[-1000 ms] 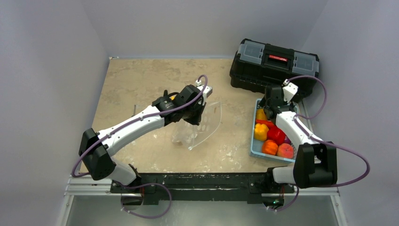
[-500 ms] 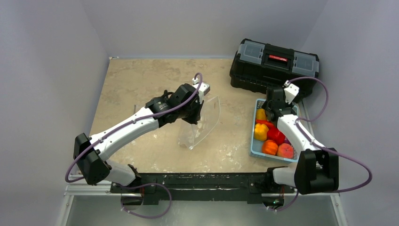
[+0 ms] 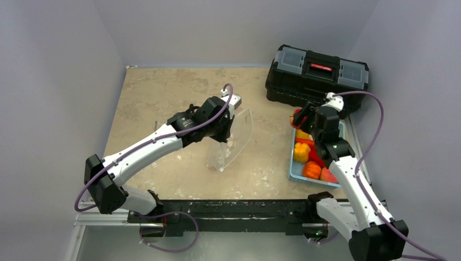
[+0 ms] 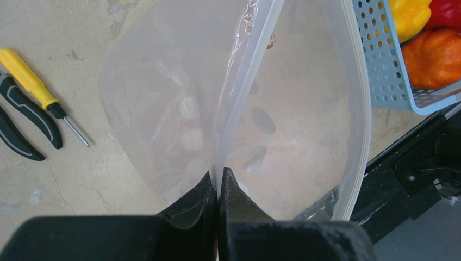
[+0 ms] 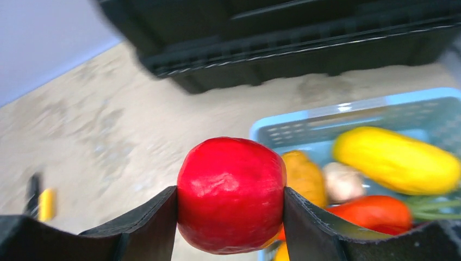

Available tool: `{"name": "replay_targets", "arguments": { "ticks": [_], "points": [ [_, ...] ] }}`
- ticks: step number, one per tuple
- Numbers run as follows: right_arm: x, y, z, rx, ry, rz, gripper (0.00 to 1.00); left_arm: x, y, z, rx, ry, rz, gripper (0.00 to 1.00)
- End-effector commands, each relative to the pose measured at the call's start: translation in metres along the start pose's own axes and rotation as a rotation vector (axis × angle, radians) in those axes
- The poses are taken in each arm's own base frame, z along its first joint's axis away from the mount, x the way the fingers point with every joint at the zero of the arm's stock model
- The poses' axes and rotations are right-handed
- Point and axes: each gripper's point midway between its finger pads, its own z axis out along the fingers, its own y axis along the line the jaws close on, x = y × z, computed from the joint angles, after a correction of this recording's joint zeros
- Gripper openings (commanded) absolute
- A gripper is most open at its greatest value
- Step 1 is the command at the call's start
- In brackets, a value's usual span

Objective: Place the food in the zip-top bag and seal the zipper
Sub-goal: Pick up the fake fruit from the bin, then place the fake fruit in the zipper food storage bag.

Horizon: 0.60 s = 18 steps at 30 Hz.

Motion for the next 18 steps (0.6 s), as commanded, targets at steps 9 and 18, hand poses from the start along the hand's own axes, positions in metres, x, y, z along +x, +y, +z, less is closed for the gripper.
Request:
{"name": "replay_targets", "arguments": {
  "ticks": [9, 18],
  "points": [
    [0.007, 0.166, -0.128, -0.985, 0.077, -0.03, 0.06, -0.013, 0.006, -0.002, -0.03, -0.049, 0.018, 0.0],
    [0.003, 0.21, -0.181, -1.211, 0.138, -0.085, 0.07, -0.015, 0.004, -0.001, 0.0, -0.047, -0.004, 0.0]
  ]
}}
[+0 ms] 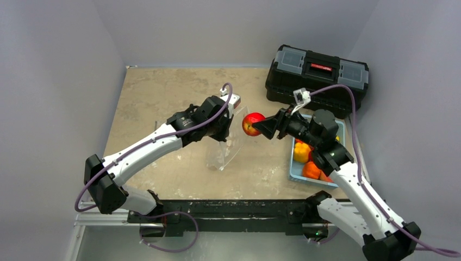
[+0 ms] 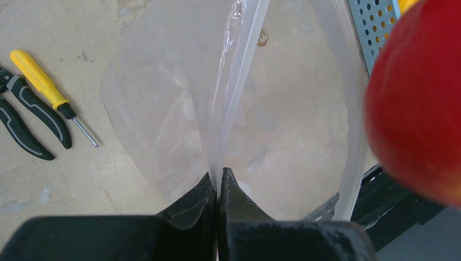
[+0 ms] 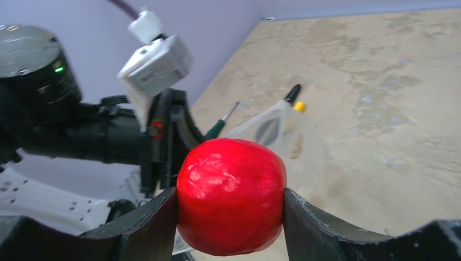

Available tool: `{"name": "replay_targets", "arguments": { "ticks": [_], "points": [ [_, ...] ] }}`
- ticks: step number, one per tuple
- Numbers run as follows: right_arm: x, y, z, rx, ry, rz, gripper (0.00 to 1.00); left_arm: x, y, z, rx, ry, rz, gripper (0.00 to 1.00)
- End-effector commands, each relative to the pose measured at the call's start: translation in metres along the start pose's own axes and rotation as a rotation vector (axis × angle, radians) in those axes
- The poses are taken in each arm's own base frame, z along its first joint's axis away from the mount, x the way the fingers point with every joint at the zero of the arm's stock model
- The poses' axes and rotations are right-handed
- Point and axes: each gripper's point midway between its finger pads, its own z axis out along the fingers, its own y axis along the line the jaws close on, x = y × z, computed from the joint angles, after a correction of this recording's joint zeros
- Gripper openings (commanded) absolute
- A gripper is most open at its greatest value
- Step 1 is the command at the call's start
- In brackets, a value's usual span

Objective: Place the food in the zip-top bag and seal the zipper
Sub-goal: Place the fake fruit in the zipper food storage bag.

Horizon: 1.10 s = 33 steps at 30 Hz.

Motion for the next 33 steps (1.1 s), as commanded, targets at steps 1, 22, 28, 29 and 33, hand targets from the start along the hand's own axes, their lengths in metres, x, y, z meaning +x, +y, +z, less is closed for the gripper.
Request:
{"name": "replay_targets", "arguments": {
  "ticks": [1, 22, 28, 29, 33],
  "points": [
    [-0.017, 0.062, 0.006, -0.195, -0.017, -0.046, 0.07, -0.014, -0.002, -0.002, 0.029, -0.04, -0.021, 0.0],
    [0.022, -0.006, 0.05, 0.315, 0.052, -0.041, 0.37, -0.018, -0.004, -0.008, 0.054, -0.066, -0.033, 0.0],
    [0.031, 0.002, 0.058, 0.271, 0.098, -0.024, 0.66, -0.018, -0.003, -0.01, 0.054, -0.068, -0.036, 0.0],
    [0.033, 0.002, 0.059, 0.269, 0.106, -0.024, 0.71, -0.018, -0.003, -0.01, 0.055, -0.069, -0.036, 0.0],
    [0.033, 0.0, 0.059, 0.278, 0.114, -0.029, 0.85, -0.018, -0.003, -0.011, 0.055, -0.071, -0.037, 0.0]
  ]
}}
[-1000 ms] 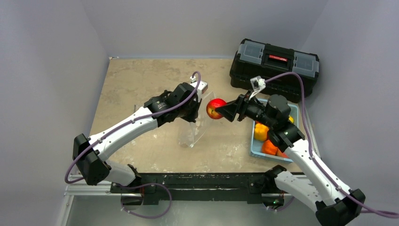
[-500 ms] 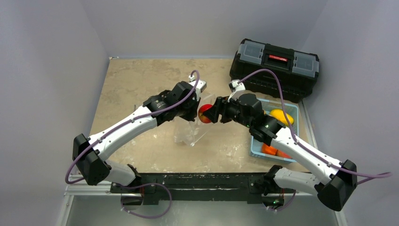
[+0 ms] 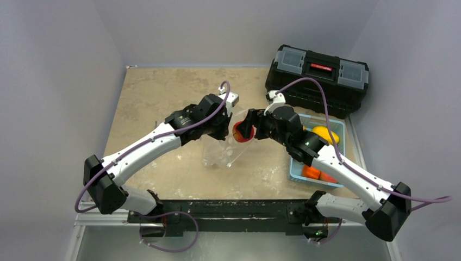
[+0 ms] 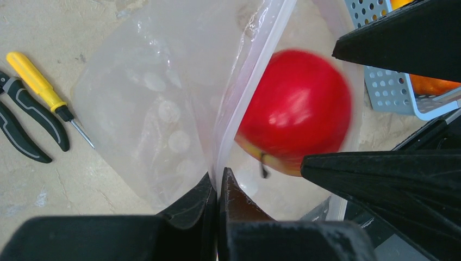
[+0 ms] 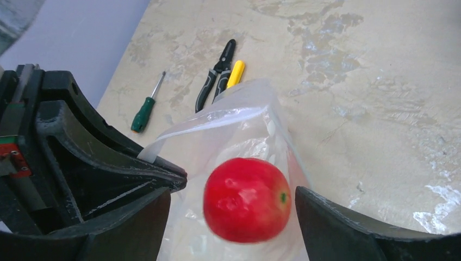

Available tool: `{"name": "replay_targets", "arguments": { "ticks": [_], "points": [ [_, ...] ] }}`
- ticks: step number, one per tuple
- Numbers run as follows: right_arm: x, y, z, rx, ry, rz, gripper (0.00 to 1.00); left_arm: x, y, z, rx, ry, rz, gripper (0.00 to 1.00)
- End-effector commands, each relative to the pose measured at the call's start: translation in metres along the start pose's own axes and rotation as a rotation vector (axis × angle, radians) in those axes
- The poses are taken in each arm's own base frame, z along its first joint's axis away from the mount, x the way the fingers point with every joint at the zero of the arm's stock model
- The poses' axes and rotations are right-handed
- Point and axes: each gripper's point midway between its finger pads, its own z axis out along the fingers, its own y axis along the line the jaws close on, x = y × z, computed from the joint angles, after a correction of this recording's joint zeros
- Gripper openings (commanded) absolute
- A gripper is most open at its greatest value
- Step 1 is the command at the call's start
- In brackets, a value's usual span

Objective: Place the food in the zip-top bag and seal the zipper
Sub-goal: Place the fake fruit in the zipper food storage bag.

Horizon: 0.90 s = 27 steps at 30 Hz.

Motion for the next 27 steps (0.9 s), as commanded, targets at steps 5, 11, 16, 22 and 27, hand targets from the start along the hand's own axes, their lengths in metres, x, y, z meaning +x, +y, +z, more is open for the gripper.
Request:
{"name": "replay_targets", "arguments": {
  "ticks": [5, 11, 16, 22, 27],
  "points": [
    [-0.026, 0.013, -0.01, -0.013, -0.048, -0.018, 0.89, -0.015, -0.006, -0.009, 0.034, -0.064, -0.016, 0.0],
    [-0.042, 0.002, -0.033, 0.055, -0.095, -0.053, 0.81, -0.014, -0.006, -0.008, 0.035, -0.061, -0.015, 0.0],
    [-0.054, -0.035, -0.061, 0.239, -0.159, -0.099, 0.82, -0.013, -0.006, -0.007, 0.032, -0.054, -0.015, 0.0],
    [-0.057, -0.079, -0.096, 0.44, -0.288, -0.02, 0.91, -0.012, -0.005, -0.006, 0.032, -0.051, -0.01, 0.0],
    [-0.042, -0.142, -0.126, 0.734, -0.354, 0.18, 0.99, -0.011, -0.008, -0.006, 0.048, -0.051, 0.003, 0.0]
  ]
}}
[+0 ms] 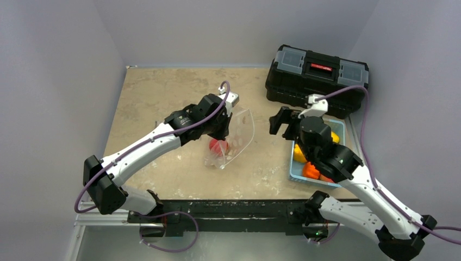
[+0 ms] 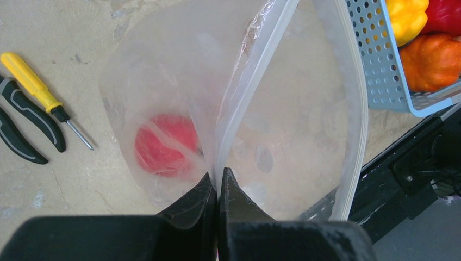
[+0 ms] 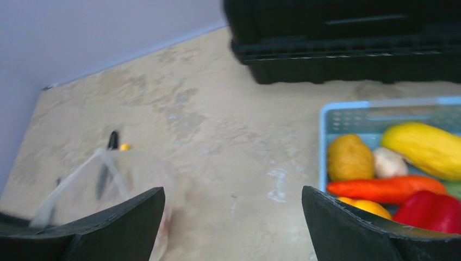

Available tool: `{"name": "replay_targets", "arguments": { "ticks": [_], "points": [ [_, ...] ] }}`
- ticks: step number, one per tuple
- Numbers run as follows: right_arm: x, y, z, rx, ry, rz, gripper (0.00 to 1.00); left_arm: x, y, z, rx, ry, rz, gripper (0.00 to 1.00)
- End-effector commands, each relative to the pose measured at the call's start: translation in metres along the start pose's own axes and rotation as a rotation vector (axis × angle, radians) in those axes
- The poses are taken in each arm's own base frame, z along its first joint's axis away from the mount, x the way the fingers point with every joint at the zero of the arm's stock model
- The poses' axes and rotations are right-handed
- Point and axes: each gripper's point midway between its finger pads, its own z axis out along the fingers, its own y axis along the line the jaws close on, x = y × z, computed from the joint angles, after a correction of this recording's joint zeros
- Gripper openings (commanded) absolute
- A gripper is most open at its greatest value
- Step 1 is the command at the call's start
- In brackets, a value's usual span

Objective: Place the food in the zip-top bag and seal the zipper
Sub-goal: Place the fake fruit in the zipper food storage bag, then pick up the fake vegetable from the bin.

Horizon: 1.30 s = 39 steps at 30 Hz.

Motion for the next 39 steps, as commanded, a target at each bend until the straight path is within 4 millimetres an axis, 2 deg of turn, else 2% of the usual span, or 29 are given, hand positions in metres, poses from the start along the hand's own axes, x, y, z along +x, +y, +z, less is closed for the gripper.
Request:
{"name": "replay_targets", "arguments": {
  "ticks": [1, 4, 6, 10, 15, 18, 25, 32, 37, 39],
  "points": [
    [0.009, -0.071, 0.005, 0.311, -0.026, 0.114, 0.99, -0.012, -0.005, -0.005, 0.036, -0.055, 0.005, 0.0],
    [0.025, -0.105, 0.021, 0.388, 0.062, 0.151, 0.99, -0.012, -0.007, -0.006, 0.048, -0.065, 0.012, 0.0],
    [0.036, -0.129, 0.025, 0.461, 0.117, 0.193, 0.99, -0.012, -0.007, -0.007, 0.051, -0.065, 0.017, 0.0],
    [0.05, -0.161, 0.022, 0.59, 0.132, 0.268, 0.99, -0.013, -0.008, -0.009, 0.056, -0.071, 0.022, 0.0],
    [0.058, -0.2, 0.017, 0.731, 0.159, 0.341, 0.99, -0.014, -0.008, -0.011, 0.056, -0.079, 0.023, 0.0],
    [0.059, -0.21, 0.017, 0.752, 0.158, 0.378, 0.99, -0.014, -0.009, -0.012, 0.063, -0.081, 0.023, 0.0],
    [0.092, -0.228, 0.021, 0.849, 0.258, 0.441, 0.99, -0.015, -0.009, -0.013, 0.067, -0.086, 0.018, 0.0],
    [0.132, -0.23, 0.031, 0.835, 0.36, 0.483, 0.99, -0.015, -0.01, -0.014, 0.071, -0.087, 0.017, 0.0],
    [0.143, -0.235, 0.035, 0.841, 0.357, 0.492, 0.98, -0.015, -0.011, -0.013, 0.078, -0.085, 0.016, 0.0],
    [0.146, -0.233, 0.037, 0.825, 0.363, 0.498, 0.92, -0.015, -0.011, -0.013, 0.077, -0.084, 0.016, 0.0]
  ]
}}
